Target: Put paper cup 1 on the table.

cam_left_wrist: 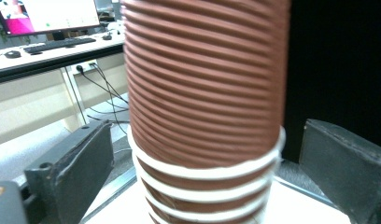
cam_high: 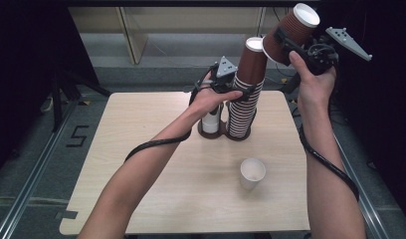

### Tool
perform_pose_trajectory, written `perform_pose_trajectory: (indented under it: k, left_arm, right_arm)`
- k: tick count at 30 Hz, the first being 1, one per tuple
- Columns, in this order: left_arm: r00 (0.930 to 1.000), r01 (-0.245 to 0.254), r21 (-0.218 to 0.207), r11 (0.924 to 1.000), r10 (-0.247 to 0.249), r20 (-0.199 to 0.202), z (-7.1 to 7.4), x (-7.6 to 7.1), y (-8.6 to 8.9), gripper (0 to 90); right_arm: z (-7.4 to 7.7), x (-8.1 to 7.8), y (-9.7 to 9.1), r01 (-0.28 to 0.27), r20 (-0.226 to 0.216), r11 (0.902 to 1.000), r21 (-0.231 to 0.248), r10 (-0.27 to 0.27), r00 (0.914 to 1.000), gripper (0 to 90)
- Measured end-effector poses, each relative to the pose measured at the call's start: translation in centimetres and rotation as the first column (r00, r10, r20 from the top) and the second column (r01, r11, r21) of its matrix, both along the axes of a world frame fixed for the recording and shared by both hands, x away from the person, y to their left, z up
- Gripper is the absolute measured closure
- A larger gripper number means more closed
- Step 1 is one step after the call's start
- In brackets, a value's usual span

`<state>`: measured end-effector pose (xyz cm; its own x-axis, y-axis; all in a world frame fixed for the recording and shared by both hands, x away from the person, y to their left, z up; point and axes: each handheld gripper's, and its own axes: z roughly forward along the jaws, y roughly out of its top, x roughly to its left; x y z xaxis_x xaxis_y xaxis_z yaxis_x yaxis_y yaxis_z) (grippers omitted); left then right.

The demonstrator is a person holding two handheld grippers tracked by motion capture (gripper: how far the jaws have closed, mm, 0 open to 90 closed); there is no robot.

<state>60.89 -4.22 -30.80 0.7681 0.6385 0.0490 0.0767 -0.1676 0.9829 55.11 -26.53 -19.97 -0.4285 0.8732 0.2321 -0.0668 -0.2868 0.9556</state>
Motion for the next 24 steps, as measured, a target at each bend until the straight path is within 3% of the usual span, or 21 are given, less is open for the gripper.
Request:
perform_pose_trajectory:
  k: [9, 14, 24]
  left_arm:
    - [0.9994, 0.034, 0.045, 0.9984, -0.034, 0.002, 0.1, -2.8, 1.7, 1.5]
    - [0.9994, 0.035, 0.068, 0.9970, -0.035, -0.002, -0.5, -4.4, 3.1, 1.6]
    - [0.9988, 0.044, 0.076, 0.9961, -0.042, -0.022, -3.1, -7.7, 6.1, 1.6]
  right_arm:
    - [-1.3, -1.4, -1.3, 0.015, -0.021, 0.9992, -0.036, -0.016, 0.9997, 19.7]
    - [-2.3, -2.3, -2.0, 0.017, -0.028, 0.9986, -0.050, -0.018, 0.9994, 19.7]
    - [-6.8, -4.5, -3.0, 0.017, -0.082, 0.9962, -0.086, -0.024, 0.9963, 19.7]
